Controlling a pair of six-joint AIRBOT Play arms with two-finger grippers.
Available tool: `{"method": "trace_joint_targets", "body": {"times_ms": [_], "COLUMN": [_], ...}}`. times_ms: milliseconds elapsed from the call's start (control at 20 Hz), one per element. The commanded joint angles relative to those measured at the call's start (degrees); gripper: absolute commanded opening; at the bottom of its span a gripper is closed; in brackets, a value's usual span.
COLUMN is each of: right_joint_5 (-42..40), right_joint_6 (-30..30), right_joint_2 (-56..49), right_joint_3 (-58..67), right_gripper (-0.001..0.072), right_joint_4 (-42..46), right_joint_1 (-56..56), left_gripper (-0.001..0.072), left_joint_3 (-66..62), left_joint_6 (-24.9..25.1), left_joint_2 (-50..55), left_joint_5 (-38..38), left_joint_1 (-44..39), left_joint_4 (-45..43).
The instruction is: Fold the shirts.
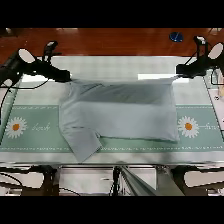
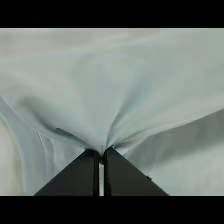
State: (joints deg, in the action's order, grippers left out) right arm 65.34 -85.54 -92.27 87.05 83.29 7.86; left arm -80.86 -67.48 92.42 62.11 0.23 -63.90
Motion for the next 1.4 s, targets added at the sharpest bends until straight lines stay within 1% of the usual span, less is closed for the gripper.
{"method": "trace_joint_targets", "body": {"times_ms": [0, 100, 250, 300, 350, 400, 450, 500, 550, 650, 750, 850, 950, 1050, 1200, 1250, 1350], "right_joint_5": [7.3, 6.6, 6.2, 6.1, 7.1, 9.5, 13.8, 18.2, 19.8, 20.2, 18.7, 16.0, 13.7, 12.3, 12.0, 11.9, 12.0], "right_joint_6": [-0.2, -0.2, -0.2, 0.0, 1.4, 4.6, 9.0, 11.9, 11.7, 11.8, 13.7, 16.9, 19.5, 21.0, 21.2, 21.3, 21.3], "right_joint_2": [-2.4, -5.3, -7.2, -7.0, -6.4, -5.4, -3.9, -1.8, 1.4, 7.6, 13.8, 19.3, 23.6, 26.6, 29.3, 29.9, 30.1], "right_joint_3": [0.0, 0.0, 0.0, 0.0, 0.4, 1.1, 2.4, 3.1, 2.5, -1.8, -11.0, -21.5, -30.3, -36.0, -39.0, -39.3, -39.4], "right_gripper": [0.0018, 0.0018, 0.0019, 0.0023, 0.0064, 0.0121, 0.0222, 0.0367, 0.0445, 0.0445, 0.0443, 0.0443, 0.0443, 0.0443, 0.0442, 0.0442, 0.0442], "right_joint_4": [-3.2, -5.8, -7.1, -6.7, -6.0, -5.8, -5.3, -4.7, -6.6, -9.2, -13.3, -18.7, -21.8, -23.9, -25.7, -25.8, -26.3], "right_joint_1": [0.1, 0.1, 0.1, 0.2, 0.5, 1.1, 2.1, 3.4, 5.7, 10.4, 14.9, 19.2, 22.8, 25.5, 26.8, 26.8, 26.8], "left_gripper": [0.0025, 0.0026, 0.0032, 0.0072, 0.0253, 0.0467, 0.0487, 0.0486, 0.0487, 0.0486, 0.0486, 0.0486, 0.0486, 0.0486, 0.0486, 0.0485, 0.0486], "left_joint_3": [0.6, 0.6, 0.5, 0.3, -0.5, -2.5, -4.9, -5.6, -4.4, 2.8, 14.7, 27.8, 41.0, 49.7, 56.3, 57.2, 57.0], "left_joint_6": [-2.4, -3.8, -3.7, -3.7, -3.7, -3.7, -3.6, -2.3, -2.1, -0.5, 0.4, 3.0, 3.4, 3.4, 3.4, 2.8, 3.4], "left_joint_2": [2.1, 5.0, 7.0, 6.9, 6.7, 6.5, 5.8, 4.2, 1.5, -5.5, -13.3, -21.3, -29.6, -35.1, -36.9, -36.6, -36.2], "left_joint_5": [4.9, 4.8, 4.3, 4.4, 5.6, 9.1, 14.5, 19.2, 21.9, 23.2, 23.2, 22.9, 19.2, 16.8, 17.0, 16.3, 14.1], "left_joint_1": [0.2, 0.1, 0.2, 0.5, 1.2, 2.6, 4.8, 7.5, 10.6, 16.3, 20.2, 21.8, 22.3, 22.4, 22.3, 22.2, 22.3], "left_joint_4": [-0.2, 0.5, 1.5, 1.5, 1.3, 0.2, -1.4, -0.7, 1.0, 4.9, 5.7, 7.6, 7.2, 7.1, 6.9, 6.3, 6.1]}}
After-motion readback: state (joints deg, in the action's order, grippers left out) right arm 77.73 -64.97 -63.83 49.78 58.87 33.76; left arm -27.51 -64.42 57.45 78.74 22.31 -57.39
